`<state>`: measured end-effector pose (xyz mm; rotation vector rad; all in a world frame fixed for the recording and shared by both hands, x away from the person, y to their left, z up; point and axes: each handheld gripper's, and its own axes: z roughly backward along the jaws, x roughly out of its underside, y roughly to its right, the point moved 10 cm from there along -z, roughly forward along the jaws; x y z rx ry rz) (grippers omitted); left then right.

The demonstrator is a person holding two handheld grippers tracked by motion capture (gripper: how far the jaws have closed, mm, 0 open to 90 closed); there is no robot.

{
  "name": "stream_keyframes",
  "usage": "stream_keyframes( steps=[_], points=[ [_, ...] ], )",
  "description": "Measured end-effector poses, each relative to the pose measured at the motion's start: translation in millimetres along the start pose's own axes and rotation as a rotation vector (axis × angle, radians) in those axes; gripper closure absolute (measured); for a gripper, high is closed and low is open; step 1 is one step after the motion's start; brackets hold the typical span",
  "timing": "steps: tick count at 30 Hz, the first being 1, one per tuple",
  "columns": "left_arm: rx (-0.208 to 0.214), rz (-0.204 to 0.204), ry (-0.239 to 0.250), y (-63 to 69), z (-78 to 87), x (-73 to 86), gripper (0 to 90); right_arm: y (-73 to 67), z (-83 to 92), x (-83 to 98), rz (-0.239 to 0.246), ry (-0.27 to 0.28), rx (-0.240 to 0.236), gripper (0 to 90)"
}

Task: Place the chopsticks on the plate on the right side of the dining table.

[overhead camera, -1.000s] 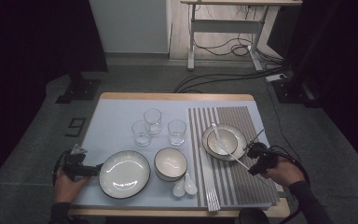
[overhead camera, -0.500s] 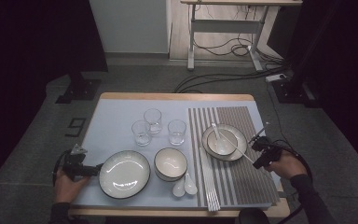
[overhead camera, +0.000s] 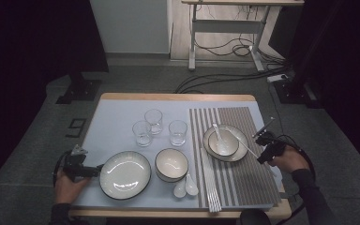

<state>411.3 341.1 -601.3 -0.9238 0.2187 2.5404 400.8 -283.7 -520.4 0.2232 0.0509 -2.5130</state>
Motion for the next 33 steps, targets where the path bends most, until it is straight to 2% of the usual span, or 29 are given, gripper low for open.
stream_keyframes(
  steps=[4,9,22,33],
  points=[
    [0.0,0.001,0.0,0.1,0.0,0.0,0.0,5.6,-1.6,-0.6,-0.022,-0.007,0.006,84.0],
    [0.0,0.001,0.0,0.1,0.0,0.0,0.0,10.2,-5.6,-1.6,-0.027,-0.02,0.01,84.1],
    [0.0,-0.001,-0.001,-0.1,0.1,0.1,0.0,10.8,-18.9,-14.6,-0.027,-0.033,0.005,84.0],
    [0.0,-0.001,-0.001,0.0,0.1,0.1,0.0,7.0,-27.6,-31.0,-0.004,-0.038,0.01,84.0]
  ],
)
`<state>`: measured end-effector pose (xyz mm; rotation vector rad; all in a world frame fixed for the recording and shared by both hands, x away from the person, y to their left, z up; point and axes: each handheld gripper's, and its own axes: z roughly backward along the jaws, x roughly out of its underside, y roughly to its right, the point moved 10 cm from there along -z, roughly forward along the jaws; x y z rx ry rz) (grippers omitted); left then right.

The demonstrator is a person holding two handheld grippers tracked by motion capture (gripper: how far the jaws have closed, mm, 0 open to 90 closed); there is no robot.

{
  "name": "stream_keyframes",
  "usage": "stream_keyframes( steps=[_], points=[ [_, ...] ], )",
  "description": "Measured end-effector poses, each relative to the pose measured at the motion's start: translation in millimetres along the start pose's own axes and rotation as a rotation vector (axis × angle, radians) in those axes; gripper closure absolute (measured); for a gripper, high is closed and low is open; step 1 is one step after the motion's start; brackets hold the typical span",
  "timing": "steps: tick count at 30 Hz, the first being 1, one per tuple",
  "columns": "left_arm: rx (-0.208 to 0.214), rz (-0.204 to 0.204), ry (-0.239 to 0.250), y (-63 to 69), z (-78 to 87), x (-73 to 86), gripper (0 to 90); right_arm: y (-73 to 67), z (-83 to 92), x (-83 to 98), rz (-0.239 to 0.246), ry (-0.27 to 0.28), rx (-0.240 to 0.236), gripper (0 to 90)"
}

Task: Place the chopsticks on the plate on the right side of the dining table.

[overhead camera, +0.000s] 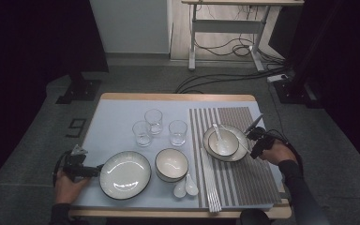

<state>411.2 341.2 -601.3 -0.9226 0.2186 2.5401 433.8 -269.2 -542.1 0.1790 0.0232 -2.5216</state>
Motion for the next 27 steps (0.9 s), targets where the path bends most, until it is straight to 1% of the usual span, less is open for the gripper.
stream_keyframes(
  steps=[12,17,27],
  points=[
    [0.0,0.0,0.0,-0.1,0.0,0.0,0.0,-2.5,-8.2,-15.1,0.017,-0.01,0.012,84.0],
    [0.0,0.0,0.0,-0.1,0.0,0.0,0.0,-3.5,-10.2,-19.1,0.02,-0.021,0.012,84.0],
    [0.0,0.0,0.0,-0.1,0.0,0.0,0.0,-4.3,-15.0,-25.9,0.029,-0.02,0.018,83.9]
  ],
)
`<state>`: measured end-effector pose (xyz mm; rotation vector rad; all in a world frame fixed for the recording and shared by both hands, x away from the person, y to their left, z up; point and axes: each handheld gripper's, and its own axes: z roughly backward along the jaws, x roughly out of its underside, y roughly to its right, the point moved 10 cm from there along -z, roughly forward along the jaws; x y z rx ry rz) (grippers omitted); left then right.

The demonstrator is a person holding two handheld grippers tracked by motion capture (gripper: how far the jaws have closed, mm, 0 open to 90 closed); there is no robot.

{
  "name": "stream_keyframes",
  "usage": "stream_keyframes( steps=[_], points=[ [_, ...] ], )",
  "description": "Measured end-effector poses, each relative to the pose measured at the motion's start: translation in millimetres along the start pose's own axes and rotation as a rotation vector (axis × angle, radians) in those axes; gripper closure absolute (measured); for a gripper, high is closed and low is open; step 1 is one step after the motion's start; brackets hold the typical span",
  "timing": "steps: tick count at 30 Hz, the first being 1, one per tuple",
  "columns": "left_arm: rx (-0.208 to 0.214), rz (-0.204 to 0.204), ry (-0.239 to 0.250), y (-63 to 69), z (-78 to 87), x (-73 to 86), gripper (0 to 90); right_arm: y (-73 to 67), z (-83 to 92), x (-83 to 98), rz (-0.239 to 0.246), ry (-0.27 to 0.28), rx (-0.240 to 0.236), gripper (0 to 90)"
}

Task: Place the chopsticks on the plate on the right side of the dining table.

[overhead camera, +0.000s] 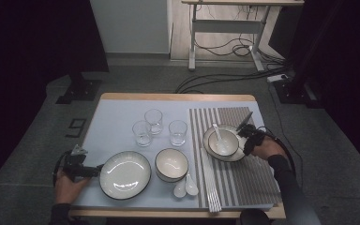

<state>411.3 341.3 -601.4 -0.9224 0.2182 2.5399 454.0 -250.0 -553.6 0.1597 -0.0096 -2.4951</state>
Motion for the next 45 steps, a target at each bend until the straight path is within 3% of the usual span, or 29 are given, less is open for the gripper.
stream_keyframes(
  steps=[14,23,31,38,45],
  points=[
    [0.0,0.0,0.0,0.0,0.0,0.0,0.0,-1.6,-2.7,-4.0,0.012,-0.006,0.006,82.8],
    [0.0,0.0,0.0,0.0,0.1,0.0,0.0,-0.3,0.9,-4.0,-0.002,0.013,0.005,62.0],
    [0.0,0.0,0.0,0.1,0.1,0.0,0.0,3.9,15.2,3.5,-0.028,0.078,0.02,41.8],
    [0.0,0.0,0.001,0.1,0.1,0.0,0.0,3.8,23.0,17.4,-0.047,0.116,0.035,33.0],
    [0.0,-0.001,0.0,0.1,0.2,0.1,0.0,5.0,22.5,32.1,-0.084,0.127,0.026,31.0]
  ],
)
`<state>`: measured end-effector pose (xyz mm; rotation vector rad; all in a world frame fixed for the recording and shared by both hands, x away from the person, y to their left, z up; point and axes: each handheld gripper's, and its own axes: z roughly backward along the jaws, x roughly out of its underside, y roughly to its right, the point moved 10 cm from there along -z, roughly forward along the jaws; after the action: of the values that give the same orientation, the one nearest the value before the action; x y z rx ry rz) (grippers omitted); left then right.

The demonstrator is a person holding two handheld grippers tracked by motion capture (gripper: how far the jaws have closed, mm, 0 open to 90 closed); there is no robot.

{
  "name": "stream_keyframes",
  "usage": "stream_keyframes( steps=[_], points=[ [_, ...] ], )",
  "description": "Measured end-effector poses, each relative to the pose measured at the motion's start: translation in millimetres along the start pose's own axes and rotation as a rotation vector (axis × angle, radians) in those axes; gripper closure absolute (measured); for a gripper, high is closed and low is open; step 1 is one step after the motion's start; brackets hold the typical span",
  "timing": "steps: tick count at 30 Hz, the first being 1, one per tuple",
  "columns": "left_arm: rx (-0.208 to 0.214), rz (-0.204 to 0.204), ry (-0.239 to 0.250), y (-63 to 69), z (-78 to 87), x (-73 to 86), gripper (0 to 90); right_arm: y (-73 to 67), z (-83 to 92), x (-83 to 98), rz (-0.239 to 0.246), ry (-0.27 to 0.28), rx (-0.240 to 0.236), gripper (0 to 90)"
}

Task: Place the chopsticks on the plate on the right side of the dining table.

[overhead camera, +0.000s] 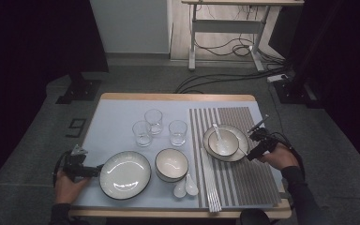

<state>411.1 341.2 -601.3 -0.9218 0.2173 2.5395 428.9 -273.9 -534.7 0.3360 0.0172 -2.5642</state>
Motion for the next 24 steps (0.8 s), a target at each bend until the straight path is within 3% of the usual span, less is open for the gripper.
stream_keyframes(
  steps=[12,24],
  points=[
    [0.0,0.0,0.0,0.0,0.0,0.0,0.0,0.4,-4.4,24.3,-0.003,-0.041,-0.005,37.9],
    [-0.001,0.0,0.001,0.0,-0.1,-0.1,0.0,5.1,-14.1,38.8,-0.04,-0.064,-0.025,48.8]
  ],
)
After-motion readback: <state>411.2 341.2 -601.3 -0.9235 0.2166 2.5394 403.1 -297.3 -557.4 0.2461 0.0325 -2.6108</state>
